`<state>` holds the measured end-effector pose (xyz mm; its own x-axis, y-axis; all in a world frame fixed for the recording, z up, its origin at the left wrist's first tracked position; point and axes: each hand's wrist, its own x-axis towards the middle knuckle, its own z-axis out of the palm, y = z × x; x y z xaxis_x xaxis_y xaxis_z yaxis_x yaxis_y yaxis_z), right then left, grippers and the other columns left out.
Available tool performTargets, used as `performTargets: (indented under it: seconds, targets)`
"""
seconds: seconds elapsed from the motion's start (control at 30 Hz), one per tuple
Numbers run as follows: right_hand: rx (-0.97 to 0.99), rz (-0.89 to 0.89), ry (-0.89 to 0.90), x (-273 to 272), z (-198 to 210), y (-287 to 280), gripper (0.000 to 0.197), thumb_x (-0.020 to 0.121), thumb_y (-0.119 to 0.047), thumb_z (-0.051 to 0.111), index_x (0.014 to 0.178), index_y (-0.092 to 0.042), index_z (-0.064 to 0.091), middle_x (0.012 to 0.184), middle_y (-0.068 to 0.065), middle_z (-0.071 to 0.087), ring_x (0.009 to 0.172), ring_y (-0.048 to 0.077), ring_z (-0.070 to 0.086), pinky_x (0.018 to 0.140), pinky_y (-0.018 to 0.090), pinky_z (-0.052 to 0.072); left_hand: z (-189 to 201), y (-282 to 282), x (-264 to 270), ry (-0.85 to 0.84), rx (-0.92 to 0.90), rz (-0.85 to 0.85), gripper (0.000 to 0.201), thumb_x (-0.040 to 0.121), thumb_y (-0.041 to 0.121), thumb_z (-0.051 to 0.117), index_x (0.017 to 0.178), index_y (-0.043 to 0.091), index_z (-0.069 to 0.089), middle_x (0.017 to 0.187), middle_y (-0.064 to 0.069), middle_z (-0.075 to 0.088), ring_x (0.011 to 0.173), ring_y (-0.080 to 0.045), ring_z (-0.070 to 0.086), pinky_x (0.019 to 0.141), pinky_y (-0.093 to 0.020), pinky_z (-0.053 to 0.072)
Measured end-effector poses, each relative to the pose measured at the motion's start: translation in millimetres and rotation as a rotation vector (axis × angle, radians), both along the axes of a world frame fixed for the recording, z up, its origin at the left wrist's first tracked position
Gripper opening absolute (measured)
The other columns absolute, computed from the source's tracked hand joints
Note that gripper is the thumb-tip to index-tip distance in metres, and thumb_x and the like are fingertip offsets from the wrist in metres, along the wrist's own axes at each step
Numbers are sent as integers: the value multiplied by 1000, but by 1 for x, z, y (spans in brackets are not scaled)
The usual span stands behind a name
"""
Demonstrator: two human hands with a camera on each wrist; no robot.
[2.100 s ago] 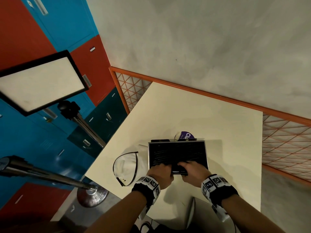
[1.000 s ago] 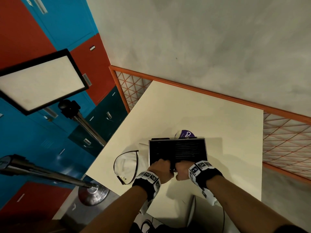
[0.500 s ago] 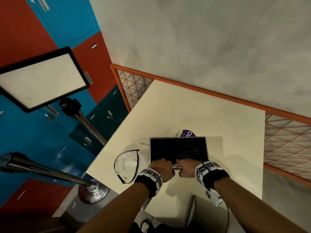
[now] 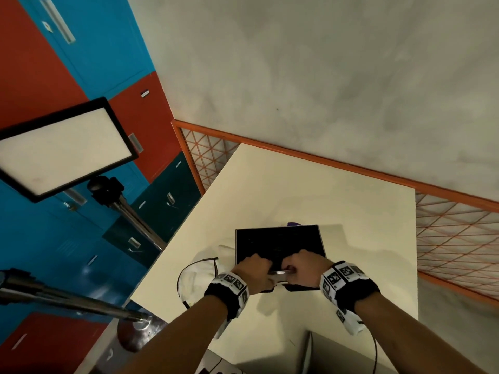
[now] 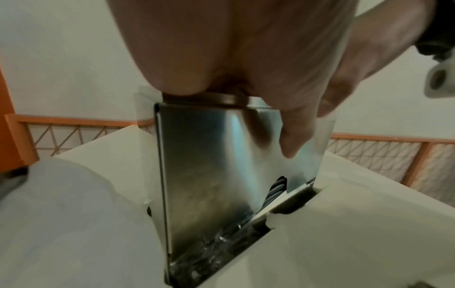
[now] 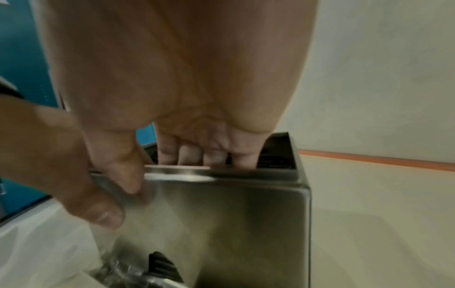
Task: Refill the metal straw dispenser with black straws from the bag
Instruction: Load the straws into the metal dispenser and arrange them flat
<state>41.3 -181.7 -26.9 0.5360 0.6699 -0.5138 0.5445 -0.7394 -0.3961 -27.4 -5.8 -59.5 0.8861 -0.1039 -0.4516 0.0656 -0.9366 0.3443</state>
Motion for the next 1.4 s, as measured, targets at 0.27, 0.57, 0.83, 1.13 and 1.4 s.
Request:
performTargets:
  seconds: [0.27,0.57,0.83,1.13,1.4]
  targets:
    - [154,10,-285,14,-9,3,97,72,-72,55,150,-20,32,156,-3,24,144,17,21,118,42,19,-5,2,6,-424,64,-144,98,65,67,59,145,15,39,147,-8,36,137,-29,32,116,-46,31]
    - [11,38,-295,14,-22,8,113,66,-75,65,153,-21,19,156,-1,24,144,21,22,118,45,17,-19,-1,8,-273,109,-78,104,72,67,65,155,21,23,158,-5,28,148,-27,24,123,-52,17]
    - [26,103,-398,-2,-29,-10,88,70,-58,65,145,-23,36,142,0,39,132,22,38,108,47,32,-12,4,-3,-321,84,-107,81,73,53,70,142,21,42,139,-3,42,128,-26,41,109,-45,38]
    - [4,116,-370,-39,-24,-8,54,85,-51,51,131,-23,43,130,-3,47,122,21,42,95,43,35,-7,-3,-22,-187,126,-148,47,89,48,61,122,15,53,123,-6,55,113,-27,55,89,-39,49]
    - [-29,57,-264,-31,-19,-4,58,86,-58,49,134,-26,44,131,-5,52,125,19,45,99,45,36,-7,6,-15,-188,12,-55,49,88,46,63,126,16,54,122,-5,58,111,-28,57,90,-43,52]
